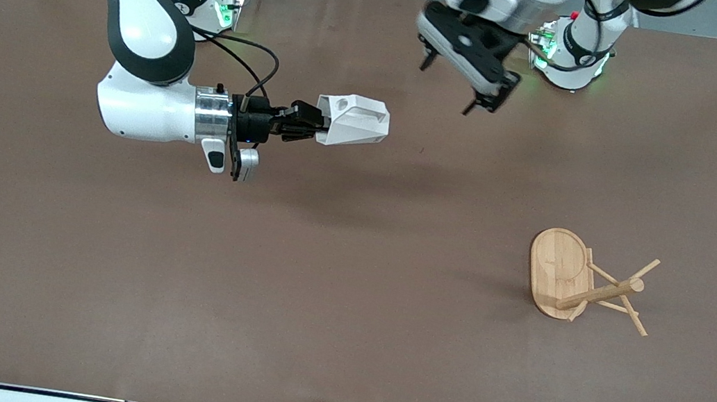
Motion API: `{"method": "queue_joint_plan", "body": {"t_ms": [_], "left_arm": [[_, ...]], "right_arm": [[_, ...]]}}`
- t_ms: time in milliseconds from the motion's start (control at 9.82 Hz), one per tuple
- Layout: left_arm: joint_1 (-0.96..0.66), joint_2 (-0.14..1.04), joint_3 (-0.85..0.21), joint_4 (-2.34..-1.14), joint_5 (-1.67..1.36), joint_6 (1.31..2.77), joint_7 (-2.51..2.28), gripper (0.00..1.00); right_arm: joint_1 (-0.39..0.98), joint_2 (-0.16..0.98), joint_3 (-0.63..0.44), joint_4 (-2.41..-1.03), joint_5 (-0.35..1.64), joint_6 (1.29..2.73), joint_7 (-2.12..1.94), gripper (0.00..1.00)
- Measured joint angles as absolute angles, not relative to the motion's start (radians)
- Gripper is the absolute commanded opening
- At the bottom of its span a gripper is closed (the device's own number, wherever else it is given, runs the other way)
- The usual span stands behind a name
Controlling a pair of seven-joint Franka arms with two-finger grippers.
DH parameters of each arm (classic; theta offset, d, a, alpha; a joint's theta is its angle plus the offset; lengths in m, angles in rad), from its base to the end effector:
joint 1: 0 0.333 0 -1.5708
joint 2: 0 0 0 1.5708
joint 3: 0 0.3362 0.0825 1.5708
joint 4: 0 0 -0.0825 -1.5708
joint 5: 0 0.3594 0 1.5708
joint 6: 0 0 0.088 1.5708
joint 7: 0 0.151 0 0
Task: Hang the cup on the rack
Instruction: 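Grasp the cup rim with the left gripper while the right gripper holds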
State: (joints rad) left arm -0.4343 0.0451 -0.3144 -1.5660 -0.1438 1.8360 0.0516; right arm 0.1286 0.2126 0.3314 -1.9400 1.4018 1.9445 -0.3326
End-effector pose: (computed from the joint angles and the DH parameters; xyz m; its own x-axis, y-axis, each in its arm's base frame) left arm 0.4149 -0.4040 0.6083 0.7061 -0.6698 0.2297 -0.7054 -0.6938 0.1453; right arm 0.4963 0.3527 0.4390 0.9702 0.1677 -0.1748 -0.1200 -0.2940 -0.9482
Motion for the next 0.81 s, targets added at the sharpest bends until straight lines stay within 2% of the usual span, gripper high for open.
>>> {"method": "queue_joint_plan", "body": {"t_ms": [305,814], "left_arm": [[-0.514,0.126,-0.314,-1.537,-0.135,1.929,0.232,1.00],[-0.510,0.221,-0.305,-1.472,-0.130,1.963,0.491,1.00]], "right_arm": [[0.144,0.212,0.332,-1.944,1.424,1.945,-0.333,0.01],[0.147,0.211,0.332,-1.945,1.428,1.945,-0.336,0.01]]}}
